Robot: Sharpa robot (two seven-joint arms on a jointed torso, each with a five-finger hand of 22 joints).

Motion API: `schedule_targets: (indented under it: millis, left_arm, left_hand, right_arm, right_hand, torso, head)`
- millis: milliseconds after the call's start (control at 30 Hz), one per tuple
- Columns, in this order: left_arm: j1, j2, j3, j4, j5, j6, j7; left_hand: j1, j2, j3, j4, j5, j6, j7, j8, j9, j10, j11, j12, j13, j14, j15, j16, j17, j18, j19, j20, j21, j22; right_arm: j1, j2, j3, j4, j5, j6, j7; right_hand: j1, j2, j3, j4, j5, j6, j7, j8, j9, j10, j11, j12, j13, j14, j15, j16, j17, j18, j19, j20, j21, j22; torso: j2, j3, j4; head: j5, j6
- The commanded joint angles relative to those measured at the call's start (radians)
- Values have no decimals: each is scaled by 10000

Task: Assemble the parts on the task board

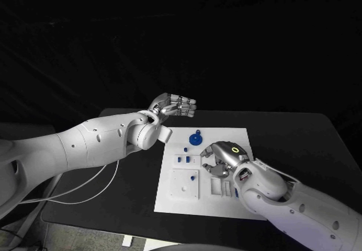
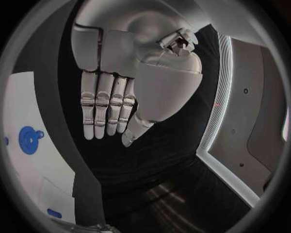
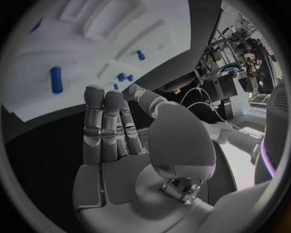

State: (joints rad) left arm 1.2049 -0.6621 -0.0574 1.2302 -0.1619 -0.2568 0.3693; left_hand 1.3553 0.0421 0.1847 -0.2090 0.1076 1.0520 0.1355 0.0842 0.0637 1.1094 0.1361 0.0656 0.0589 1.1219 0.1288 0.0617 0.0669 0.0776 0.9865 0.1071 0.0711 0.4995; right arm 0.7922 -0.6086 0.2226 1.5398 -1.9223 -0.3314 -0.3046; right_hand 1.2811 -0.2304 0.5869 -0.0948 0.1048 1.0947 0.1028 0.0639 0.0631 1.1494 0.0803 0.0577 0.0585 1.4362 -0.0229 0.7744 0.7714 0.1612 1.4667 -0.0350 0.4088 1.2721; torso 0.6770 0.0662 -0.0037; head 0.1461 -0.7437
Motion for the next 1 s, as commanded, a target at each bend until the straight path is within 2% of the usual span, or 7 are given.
schedule_targets:
  millis: [33,133,233,467,700,867,1000]
  left_arm:
    - [12,-3,9,6,52,150,42]
    - [12,-13,9,0,52,156,37]
    - [12,-17,9,-6,52,162,35]
    - [12,1,8,-14,52,174,32]
    - [12,23,8,-22,52,176,34]
    - [12,17,8,-27,52,175,35]
    - [12,11,8,-30,52,175,35]
  left_hand:
    - [-3,33,-38,4,-60,-33,34,45,-5,-59,-25,-41,-11,-77,9,-11,-12,95,26,13,-3,-9]
    - [-3,33,-38,4,-60,-33,34,45,-5,-59,-25,-41,-11,-77,9,-11,-12,95,26,13,-3,-9]
    - [-3,33,-38,4,-60,-33,34,45,-5,-59,-25,-41,-11,-77,9,-11,-12,95,26,13,-3,-9]
    - [19,38,-46,-7,-42,-33,34,41,-6,-46,-29,-38,-10,-63,3,-11,-11,95,51,5,12,-103]
    - [19,38,-46,-7,-42,-33,34,41,-6,-46,-29,-38,-10,-63,3,-11,-11,95,51,5,12,-103]
    - [19,38,-46,-7,-42,-33,34,41,-6,-46,-29,-38,-10,-63,3,-11,-11,95,51,5,12,-103]
    - [19,38,-46,-7,-42,-33,34,41,-6,-46,-29,-38,-10,-63,3,-11,-11,95,51,5,12,-103]
  right_arm:
    - [152,-278,238,252,242,294,-142]
    - [363,-561,490,303,399,745,-194]
    - [591,-803,641,207,507,1339,-298]
    - [811,-1007,745,-149,580,2240,-419]
    - [852,-936,711,-456,588,2825,-423]
    - [859,-874,581,-616,624,3137,-378]
    - [861,-806,446,-691,659,3275,-324]
  right_hand:
    - [35,-100,286,-28,-8,34,7,-17,-1,182,-21,14,1,17,-54,45,-15,3,446,-107,97,30]
    - [10,-132,584,-87,-34,56,-1,-15,1,304,-55,14,2,26,-82,61,-5,-68,438,-150,210,54]
    - [-52,-139,483,-101,-51,-25,-23,-16,-1,29,11,17,3,6,-41,48,-15,-82,412,-134,164,24]
    - [58,-62,-410,-41,-82,-231,-109,-16,-3,-215,68,23,7,-35,11,54,-49,-52,407,-72,44,-69]
    - [185,75,-1251,7,-170,-356,-256,-16,-4,-371,104,23,9,-63,38,84,-89,-44,402,-38,-79,-151]
    - [271,242,-1947,8,-124,-421,-272,-12,-2,-439,117,28,11,-77,51,102,-133,-33,388,-23,-158,-198]
    - [304,241,-2197,23,-45,-475,-286,-22,-7,-434,112,24,10,-111,58,89,-160,-50,384,-21,-242,-224]
  torso:
    - [2,-9,5]
    - [-1,-10,1]
    - [1,-18,1]
    - [14,-3,11]
    - [10,-8,36]
    - [13,-5,30]
    - [11,-4,26]
  head:
    - [-142,112]
    - [-242,163]
    - [-303,216]
    - [-374,244]
    - [-383,226]
    - [-360,197]
    - [-328,181]
